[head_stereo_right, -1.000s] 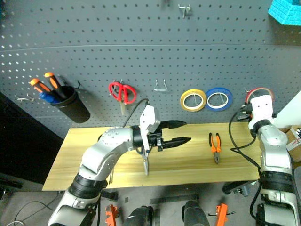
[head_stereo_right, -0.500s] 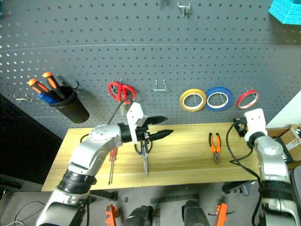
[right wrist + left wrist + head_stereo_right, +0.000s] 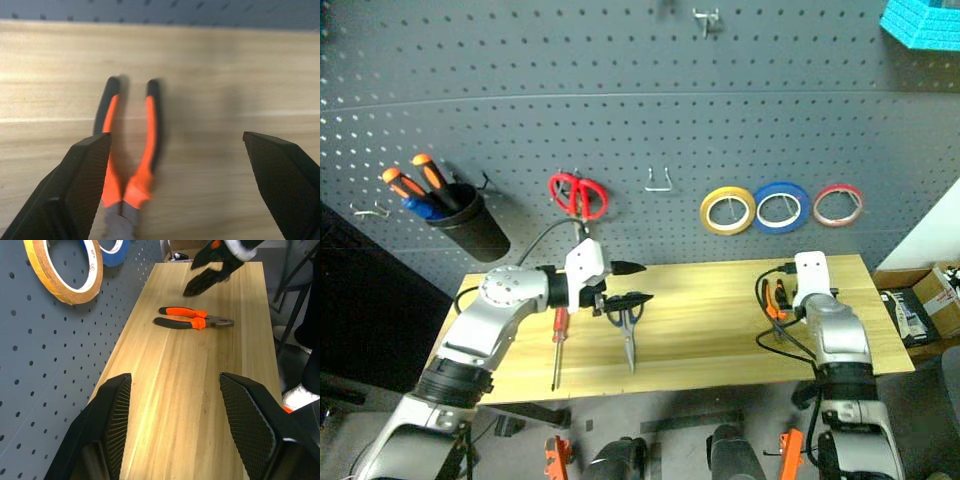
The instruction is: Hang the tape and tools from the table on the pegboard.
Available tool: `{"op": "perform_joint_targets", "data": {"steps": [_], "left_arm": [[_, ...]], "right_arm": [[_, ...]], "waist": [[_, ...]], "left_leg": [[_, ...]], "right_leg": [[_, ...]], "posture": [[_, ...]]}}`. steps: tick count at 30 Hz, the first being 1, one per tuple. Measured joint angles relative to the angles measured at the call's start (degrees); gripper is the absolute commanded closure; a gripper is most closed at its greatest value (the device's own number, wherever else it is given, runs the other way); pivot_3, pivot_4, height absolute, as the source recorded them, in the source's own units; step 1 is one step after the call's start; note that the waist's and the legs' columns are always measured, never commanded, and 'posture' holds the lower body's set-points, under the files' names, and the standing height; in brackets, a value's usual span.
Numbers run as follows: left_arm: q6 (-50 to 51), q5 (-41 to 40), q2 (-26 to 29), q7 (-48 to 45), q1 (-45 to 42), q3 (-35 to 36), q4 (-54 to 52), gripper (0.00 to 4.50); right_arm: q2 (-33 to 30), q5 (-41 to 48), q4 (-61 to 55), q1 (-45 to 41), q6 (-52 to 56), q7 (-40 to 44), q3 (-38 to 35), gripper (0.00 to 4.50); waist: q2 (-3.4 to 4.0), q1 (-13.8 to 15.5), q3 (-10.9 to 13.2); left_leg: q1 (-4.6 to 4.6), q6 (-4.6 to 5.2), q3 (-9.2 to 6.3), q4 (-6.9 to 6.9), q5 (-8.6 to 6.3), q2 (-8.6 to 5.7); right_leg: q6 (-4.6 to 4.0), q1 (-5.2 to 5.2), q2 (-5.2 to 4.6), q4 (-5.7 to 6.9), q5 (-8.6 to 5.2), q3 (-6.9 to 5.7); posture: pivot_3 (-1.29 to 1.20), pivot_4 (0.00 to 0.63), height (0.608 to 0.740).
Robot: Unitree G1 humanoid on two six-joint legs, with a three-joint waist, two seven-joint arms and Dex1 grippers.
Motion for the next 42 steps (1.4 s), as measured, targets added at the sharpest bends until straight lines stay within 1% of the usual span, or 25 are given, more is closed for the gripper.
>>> {"op": "perform_joint_targets", "data": {"steps": [2, 8, 17, 23, 24, 25, 26, 29, 33, 35, 37, 42], "left_arm": [[0.3, 0.0, 0.1, 0.0, 0.8, 0.0, -0.8, 1.54], [1.4, -0.1, 0.2, 0.2, 1.6, 0.1, -1.7, 1.54], [1.6, 0.0, 0.0, 0.5, 1.7, 0.1, -1.8, 1.54], [1.6, 0.0, -0.5, 1.2, 1.7, 0.1, -1.9, 1.54], [1.5, 0.0, -0.5, 1.2, 1.7, 0.1, -1.9, 1.54], [1.5, 0.0, -0.5, 1.3, 1.7, 0.1, -1.9, 1.54], [1.5, 0.0, -0.5, 1.3, 1.7, 0.1, -1.9, 1.54], [1.6, -0.1, -0.5, 1.3, 1.8, 0.1, -2.1, 1.54], [3.5, -1.7, -0.5, 1.5, 4.1, 1.4, -3.8, 1.54], [3.9, -2.8, -0.6, 3.4, 5.6, 3.9, -4.0, 1.54], [4.2, -3.5, -0.2, 5.5, 7.5, 7.4, -4.0, 1.54], [6.2, -5.9, 1.2, 9.0, 13.3, 15.4, -6.2, 1.54]], "right_arm": [[0.8, 0.8, 3.9, -1.5, -0.3, 0.1, -0.1, 0.01], [2.5, 2.7, 9.9, -4.3, -1.4, 0.4, -0.4, 0.01], [2.3, 2.0, 24.7, -8.5, -8.9, 0.1, 1.5, 0.01], [1.4, 0.5, 30.3, -11.3, -12.2, 1.5, 3.4, 0.01], [1.4, 0.5, 31.0, -11.5, -12.7, 2.0, 3.5, 0.38], [1.3, 0.5, 31.8, -11.8, -13.2, 2.3, 3.6, 0.56], [1.3, 0.5, 32.4, -12.1, -13.6, 2.5, 3.9, 0.87], [1.4, 0.4, 33.5, -12.6, -14.5, 3.2, 4.5, 1.86], [1.4, 0.1, 33.8, -12.4, -15.9, 3.0, 5.0, 1.91], [1.5, 0.4, 29.5, -10.0, -15.2, 2.4, 4.8, 1.92], [1.8, 0.9, 20.6, -5.5, -13.0, 2.1, 4.5, 1.93], [3.9, 2.4, -13.3, 7.5, -3.1, 2.0, 6.2, 1.95]], "waist": [[0.0, -0.1, 0.0], [0.0, -0.3, 0.0], [0.0, -1.0, 0.0], [-0.01, -1.6, 0.0], [-0.02, -1.6, 0.0], [-0.03, -1.7, 0.0], [-0.04, -1.7, 0.0], [-0.04, -1.7, 0.0], [-0.05, -1.7, 0.0], [-0.05, -1.6, 0.0], [-0.04, -1.6, 0.0], [-0.03, -1.5, 0.0]], "left_leg": [[-0.01, 0.0, 0.09, -0.06, 0.0, 0.02], [-0.03, 0.0, 0.3, -0.12, 0.0, 0.08], [-0.02, 0.01, 0.39, -0.06, 0.0, 0.04], [0.0, 0.01, 0.4, -0.05, 0.0, 0.01], [0.0, 0.01, 0.4, -0.05, 0.0, 0.01], [0.01, 0.01, 0.41, -0.05, 0.0, 0.01], [0.01, 0.01, 0.41, -0.05, 0.0, 0.02], [0.01, 0.01, 0.4, 0.0, 0.0, 0.02], [0.0, 0.01, 0.43, 0.05, 0.01, 0.08], [-0.02, 0.02, 0.4, 0.03, 0.01, 0.23], [-0.05, 0.02, 0.42, 0.0, 0.01, 0.3], [-0.07, 0.0, 0.27, -0.12, 0.0, 0.45]], "right_leg": [[0.0, -0.08, -0.01, 0.02, 0.01, 0.1], [0.01, -0.2, -0.01, 0.02, 0.02, 0.25], [0.08, -0.19, -0.01, 0.02, 0.08, 0.31], [0.07, -0.19, 0.02, 0.03, 0.11, 0.32], [0.07, -0.19, 0.03, 0.03, 0.11, 0.32], [0.06, -0.19, 0.04, 0.03, 0.12, 0.32], [0.05, -0.19, 0.04, 0.03, 0.13, 0.32], [0.07, -0.17, 0.04, 0.04, 0.15, 0.32], [0.12, -0.17, 0.02, 0.03, 0.19, 0.37], [0.11, -0.19, 0.03, 0.03, 0.21, 0.36], [0.11, -0.26, 0.07, 0.04, 0.21, 0.36], [0.1, -0.36, 0.11, 0.02, 0.21, 0.39]], "posture": [[-0.12, 0.169, 0.74], [-0.12, 0.167, 0.74], [-0.11, 0.163, 0.74], [-0.11, 0.159, 0.74], [-0.11, 0.159, 0.74], [-0.11, 0.159, 0.74], [-0.11, 0.159, 0.74], [-0.12, 0.16, 0.74], [-0.11, 0.164, 0.74], [-0.11, 0.167, 0.74], [-0.1, 0.169, 0.74], [-0.08, 0.173, 0.74]]}}
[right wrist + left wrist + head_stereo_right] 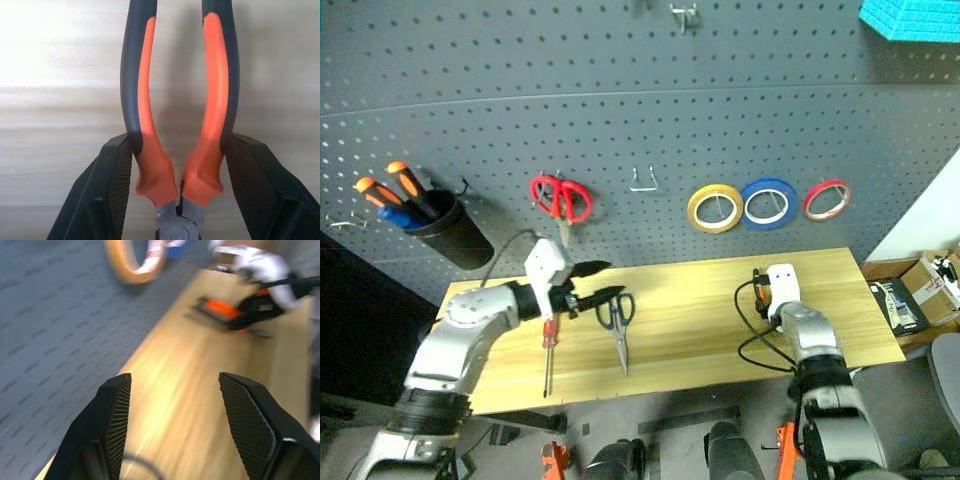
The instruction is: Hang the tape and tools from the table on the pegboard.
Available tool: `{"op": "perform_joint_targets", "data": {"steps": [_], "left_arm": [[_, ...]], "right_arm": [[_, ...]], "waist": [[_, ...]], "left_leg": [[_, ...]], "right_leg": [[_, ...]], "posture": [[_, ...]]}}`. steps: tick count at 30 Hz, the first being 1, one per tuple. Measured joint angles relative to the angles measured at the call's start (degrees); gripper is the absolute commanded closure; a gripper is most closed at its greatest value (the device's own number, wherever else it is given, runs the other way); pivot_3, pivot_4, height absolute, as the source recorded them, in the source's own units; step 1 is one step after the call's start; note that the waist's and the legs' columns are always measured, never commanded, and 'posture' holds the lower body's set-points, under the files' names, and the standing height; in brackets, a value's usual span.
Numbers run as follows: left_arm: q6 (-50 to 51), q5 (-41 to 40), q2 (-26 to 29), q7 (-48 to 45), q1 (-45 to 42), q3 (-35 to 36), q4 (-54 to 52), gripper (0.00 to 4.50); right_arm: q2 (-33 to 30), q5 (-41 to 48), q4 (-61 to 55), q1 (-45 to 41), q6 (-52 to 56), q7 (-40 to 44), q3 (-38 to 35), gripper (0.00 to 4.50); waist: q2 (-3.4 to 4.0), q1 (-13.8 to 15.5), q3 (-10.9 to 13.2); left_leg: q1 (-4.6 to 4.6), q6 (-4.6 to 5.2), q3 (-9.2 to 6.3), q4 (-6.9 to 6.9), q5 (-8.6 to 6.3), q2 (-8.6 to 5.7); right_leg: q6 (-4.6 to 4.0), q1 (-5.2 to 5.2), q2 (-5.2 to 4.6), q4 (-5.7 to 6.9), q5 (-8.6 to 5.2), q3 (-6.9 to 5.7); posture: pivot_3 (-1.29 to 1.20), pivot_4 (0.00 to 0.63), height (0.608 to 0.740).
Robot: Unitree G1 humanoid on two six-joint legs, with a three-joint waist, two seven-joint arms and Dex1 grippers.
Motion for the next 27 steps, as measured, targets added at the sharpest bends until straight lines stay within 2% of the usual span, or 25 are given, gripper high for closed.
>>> {"op": "perform_joint_targets", "data": {"steps": [4, 6, 8, 11, 14, 17, 27], "left_arm": [[-0.1, -1.3, 0.4, 1.0, 5.3, 3.7, -2.5, 1.54], [-2.6, -1.6, 0.4, 1.2, 7.3, 5.3, -3.0, 1.54], [-5.8, -1.8, -1.8, 3.9, 7.2, 8.2, -2.9, 1.54], [-7.9, -2.3, -2.9, 6.3, 5.7, 9.8, -3.0, 1.54], [-7.2, -3.8, -3.0, 7.4, 5.4, 10.9, -3.0, 1.54], [-6.2, -4.9, -3.2, 8.0, 4.5, 10.9, -3.0, 1.54], [-1.2, -7.6, -4.2, 9.1, 2.9, 8.2, -6.7, 1.54]], "right_arm": [[1.3, -0.4, -22.6, 6.9, 2.6, -0.4, 7.1, 1.96], [1.2, -3.2, -31.5, 8.8, 1.3, -1.3, 13.1, 1.97], [3.1, -6.2, -34.7, 6.8, -1.4, -2.8, 18.1, 1.97], [5.5, -8.7, -34.9, -0.3, -5.6, -4.1, 20.8, 1.97], [7.1, -9.9, -26.2, -12.2, -12.0, -5.1, 19.6, 1.97], [9.4, -10.3, -15.9, -20.7, -17.8, -6.4, 17.1, 1.97], [12.3, -10.1, 17.0, -38.7, -35.9, -8.7, 11.7, 1.97]], "waist": [[0.0, 0.4, 0.0], [-0.01, 0.9, 0.0], [-0.04, 1.5, 0.0], [-0.07, 2.1, 0.0], [-0.19, 2.5, 0.0], [-0.29, 3.1, 0.0], [-0.33, 3.2, 0.0]], "left_leg": [[0.02, 0.0, -0.13, -0.01, 0.0, 0.05], [0.03, -0.01, -0.13, -0.01, 0.0, 0.05], [0.05, -0.09, -0.06, 0.06, 0.06, 0.12], [0.09, -0.13, 0.07, 0.14, 0.26, 0.17], [0.12, -0.06, 0.23, 0.17, 0.44, 0.19], [0.11, -0.07, 0.23, 0.15, 0.46, 0.31], [-0.04, -0.13, 0.44, -0.6, 0.49, 0.38]], "right_leg": [[-0.03, 0.01, 0.04, -0.03, 0.01, -0.05], [-0.07, 0.02, 0.04, -0.07, 0.04, -0.07], [-0.2, 0.01, 0.05, -0.1, 0.13, -0.08], [-0.12, 0.08, 0.14, -0.12, 0.3, -0.12], [0.02, 0.1, 0.17, -0.14, 0.43, -0.13], [-0.29, 0.08, 0.29, -0.13, 0.62, -0.17], [-0.42, -0.5, 0.29, -0.12, 0.65, -0.08]], "posture": [[-0.06, 0.177, 0.74], [-0.06, 0.177, 0.74], [-0.06, 0.179, 0.74], [-0.06, 0.18, 0.74], [-0.05, 0.175, 0.74], [-0.04, 0.17, 0.74], [-0.01, 0.168, 0.74]]}}
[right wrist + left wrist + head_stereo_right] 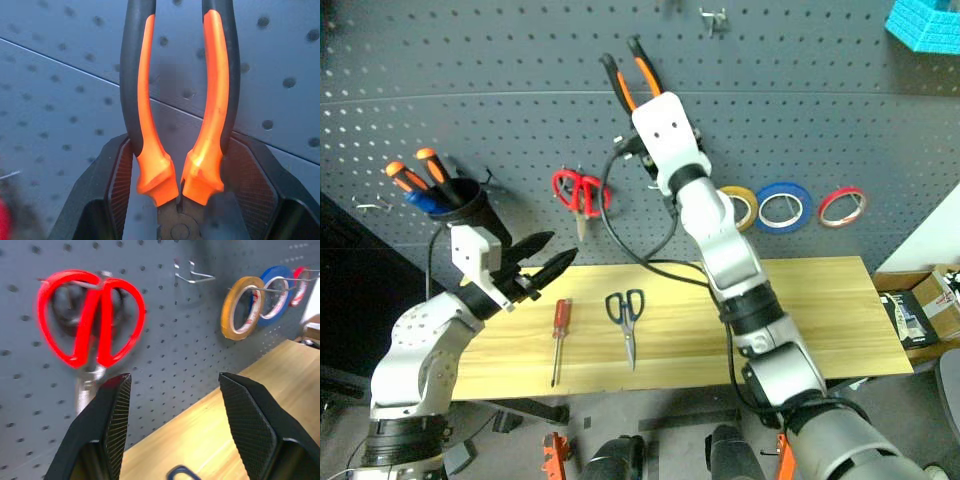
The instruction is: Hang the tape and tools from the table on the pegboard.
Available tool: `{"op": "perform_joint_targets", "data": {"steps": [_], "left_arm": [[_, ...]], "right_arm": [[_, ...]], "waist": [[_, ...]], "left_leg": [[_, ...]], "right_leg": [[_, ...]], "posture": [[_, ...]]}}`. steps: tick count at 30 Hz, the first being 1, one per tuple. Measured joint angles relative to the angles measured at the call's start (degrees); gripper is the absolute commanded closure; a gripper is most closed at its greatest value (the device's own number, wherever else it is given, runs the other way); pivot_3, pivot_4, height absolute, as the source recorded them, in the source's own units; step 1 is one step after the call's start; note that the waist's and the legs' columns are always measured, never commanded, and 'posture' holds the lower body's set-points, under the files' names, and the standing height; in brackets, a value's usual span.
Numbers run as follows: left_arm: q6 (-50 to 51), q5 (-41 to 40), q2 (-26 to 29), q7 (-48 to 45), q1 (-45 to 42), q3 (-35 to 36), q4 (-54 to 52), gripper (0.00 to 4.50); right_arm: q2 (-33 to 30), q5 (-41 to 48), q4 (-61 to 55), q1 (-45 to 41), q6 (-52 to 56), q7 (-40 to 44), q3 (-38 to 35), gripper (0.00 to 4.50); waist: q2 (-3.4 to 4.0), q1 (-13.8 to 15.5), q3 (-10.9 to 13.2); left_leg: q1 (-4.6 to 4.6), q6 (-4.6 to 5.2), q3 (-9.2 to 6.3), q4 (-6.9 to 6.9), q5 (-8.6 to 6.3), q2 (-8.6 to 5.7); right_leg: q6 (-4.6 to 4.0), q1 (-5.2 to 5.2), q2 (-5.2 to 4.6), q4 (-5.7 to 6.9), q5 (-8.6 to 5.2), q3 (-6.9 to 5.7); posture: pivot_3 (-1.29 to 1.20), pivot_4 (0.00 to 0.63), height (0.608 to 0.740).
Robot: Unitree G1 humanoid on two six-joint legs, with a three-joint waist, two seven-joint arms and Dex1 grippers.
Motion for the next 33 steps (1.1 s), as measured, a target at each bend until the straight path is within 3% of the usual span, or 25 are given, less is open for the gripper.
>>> {"op": "perform_joint_targets", "data": {"steps": [7, 14, 22, 33], "left_arm": [[-0.2, 0.2, -0.2, 0.5, -2.0, -1.6, -0.4, 1.54], [-1.0, 0.4, -0.2, 0.6, -3.1, -2.1, -0.2, 1.54], [-2.1, 1.4, -1.0, 0.7, -4.0, -3.2, 0.6, 1.54], [-2.9, 2.0, -2.7, 2.4, -6.1, -3.3, 2.8, 1.54]], "right_arm": [[4.6, 3.9, 8.8, -4.1, -3.4, -1.0, -4.2, 1.99], [8.9, 4.7, 9.8, -0.9, -1.6, -2.7, -5.3, 1.99], [8.5, 0.8, 11.5, 1.7, -9.9, -5.7, -2.6, 2.01], [8.7, 1.6, 17.4, 3.9, -12.8, -7.8, -3.9, 2.02]], "waist": [[-0.02, -0.3, 0.0], [-0.01, -0.1, 0.0], [-0.06, 0.1, 0.0], [-0.06, 0.1, 0.0]], "left_leg": [[-0.05, -0.24, 0.09, -0.01, 0.26, 0.07], [-0.06, -0.33, -0.03, -0.07, 0.53, 0.5], [-0.08, -0.35, 0.03, -0.16, 0.52, 0.82], [-0.09, -0.35, 0.03, -0.18, 0.52, 0.84]], "right_leg": [[-0.42, -0.26, 0.41, 0.09, 0.29, 0.02], [-0.76, -0.31, 0.88, 0.09, 0.49, -0.1], [-0.77, -0.32, 0.87, 0.04, 0.49, -0.09], [-0.78, -0.33, 0.89, 0.04, 0.5, -0.11]], "posture": [[-0.01, 0.164, 0.74], [-0.01, 0.164, 0.74], [-0.01, 0.16, 0.74], [-0.01, 0.16, 0.74]]}}
